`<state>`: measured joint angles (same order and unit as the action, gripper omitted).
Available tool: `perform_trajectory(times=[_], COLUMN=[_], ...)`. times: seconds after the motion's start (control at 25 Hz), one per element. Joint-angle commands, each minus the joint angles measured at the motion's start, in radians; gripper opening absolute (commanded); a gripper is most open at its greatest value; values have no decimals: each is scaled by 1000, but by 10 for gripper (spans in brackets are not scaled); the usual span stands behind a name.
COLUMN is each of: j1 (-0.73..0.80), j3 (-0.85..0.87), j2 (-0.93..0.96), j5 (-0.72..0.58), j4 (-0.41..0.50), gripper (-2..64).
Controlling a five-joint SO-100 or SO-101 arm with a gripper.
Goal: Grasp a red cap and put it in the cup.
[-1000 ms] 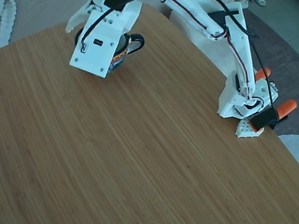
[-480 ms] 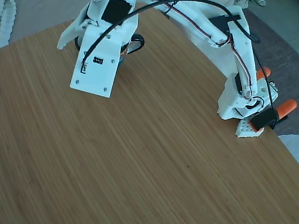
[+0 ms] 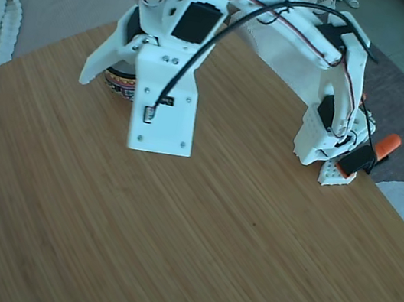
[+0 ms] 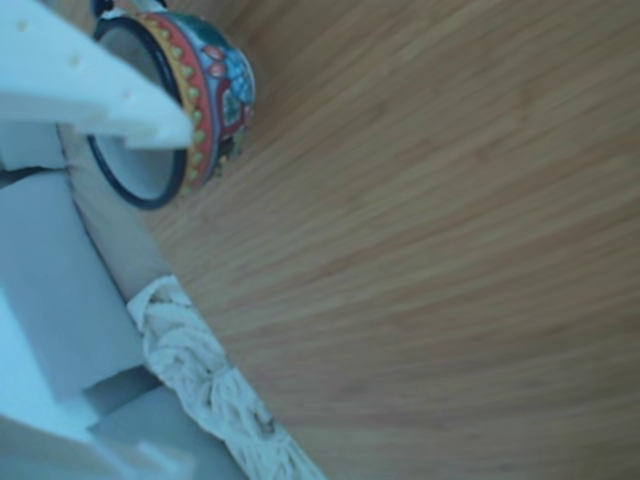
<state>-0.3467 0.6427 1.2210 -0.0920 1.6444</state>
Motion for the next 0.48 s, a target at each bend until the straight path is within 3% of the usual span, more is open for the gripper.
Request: perform_trajectory(times=[0.0, 0.44], j1=[35, 106], j3=[21, 221], j2=[132, 370], j5=[5, -3], j4=[69, 69], gripper=[380, 380])
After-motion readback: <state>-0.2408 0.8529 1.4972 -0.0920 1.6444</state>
